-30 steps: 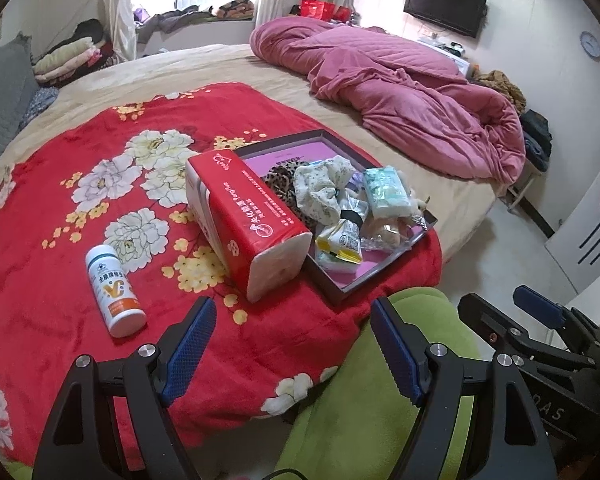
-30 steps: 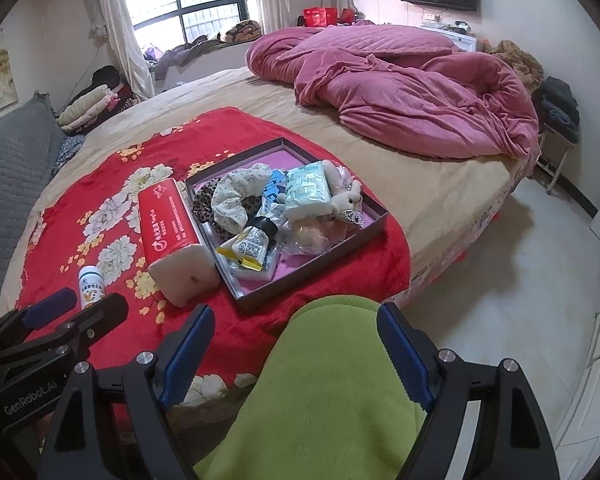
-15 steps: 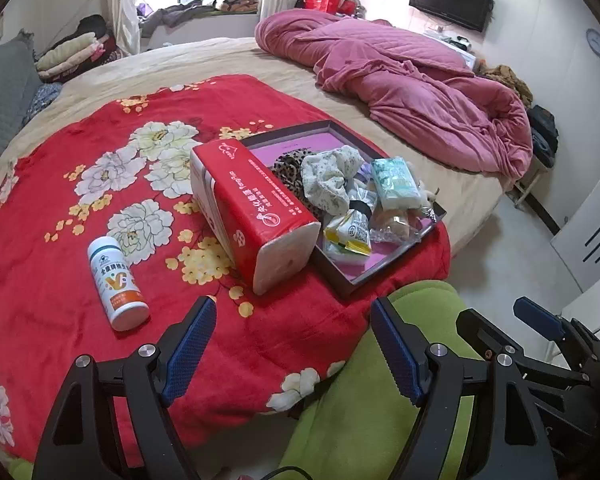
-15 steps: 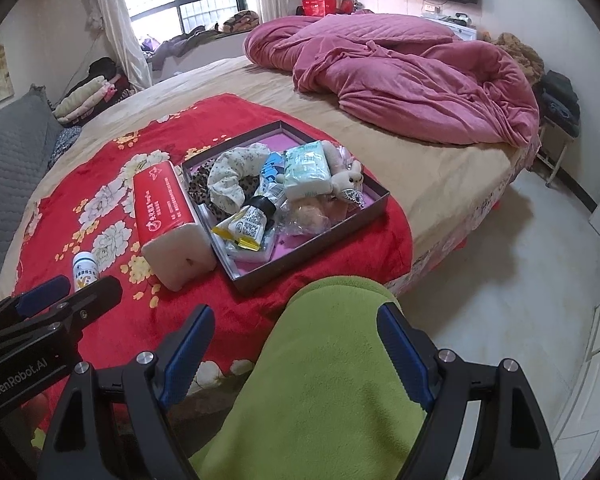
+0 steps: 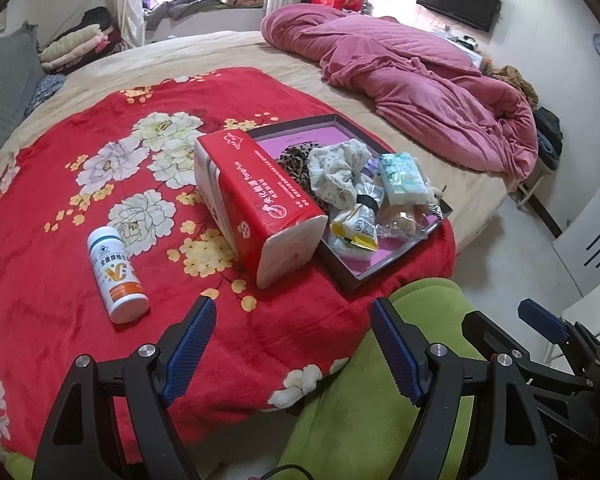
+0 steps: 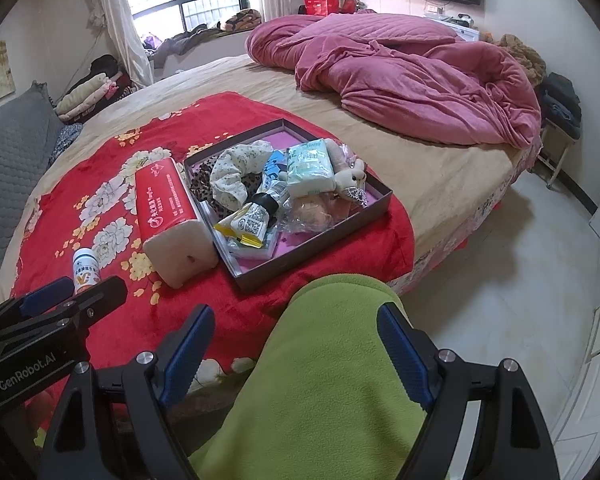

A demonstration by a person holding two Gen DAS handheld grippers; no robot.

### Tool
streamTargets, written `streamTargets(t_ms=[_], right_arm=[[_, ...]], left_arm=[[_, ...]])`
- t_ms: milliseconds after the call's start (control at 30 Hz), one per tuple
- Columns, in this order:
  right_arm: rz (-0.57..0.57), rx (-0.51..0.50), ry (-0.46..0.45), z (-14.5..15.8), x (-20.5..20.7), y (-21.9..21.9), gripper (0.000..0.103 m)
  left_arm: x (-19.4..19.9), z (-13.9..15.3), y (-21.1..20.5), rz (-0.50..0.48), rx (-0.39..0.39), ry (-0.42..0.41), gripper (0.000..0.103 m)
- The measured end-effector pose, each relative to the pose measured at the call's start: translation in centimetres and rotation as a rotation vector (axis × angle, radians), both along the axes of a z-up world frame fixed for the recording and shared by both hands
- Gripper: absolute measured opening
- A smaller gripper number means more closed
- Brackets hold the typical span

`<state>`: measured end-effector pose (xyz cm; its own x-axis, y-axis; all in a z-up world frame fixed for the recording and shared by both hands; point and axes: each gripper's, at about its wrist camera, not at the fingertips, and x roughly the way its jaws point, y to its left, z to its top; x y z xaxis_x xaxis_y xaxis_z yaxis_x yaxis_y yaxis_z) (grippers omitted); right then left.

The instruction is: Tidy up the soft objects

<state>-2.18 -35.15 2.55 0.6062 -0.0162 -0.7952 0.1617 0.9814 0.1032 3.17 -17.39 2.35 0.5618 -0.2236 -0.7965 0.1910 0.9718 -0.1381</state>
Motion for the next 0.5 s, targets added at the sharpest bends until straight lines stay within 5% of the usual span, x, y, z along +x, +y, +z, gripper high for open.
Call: streamTargets(t_ms=[500], right_arm=[[0.006, -0.002, 0.003, -0.11, 0.12, 0.06, 0.083]], left_arm=[[0.17, -0.30, 0.33, 0.023, 0.008, 0.012, 0.080]])
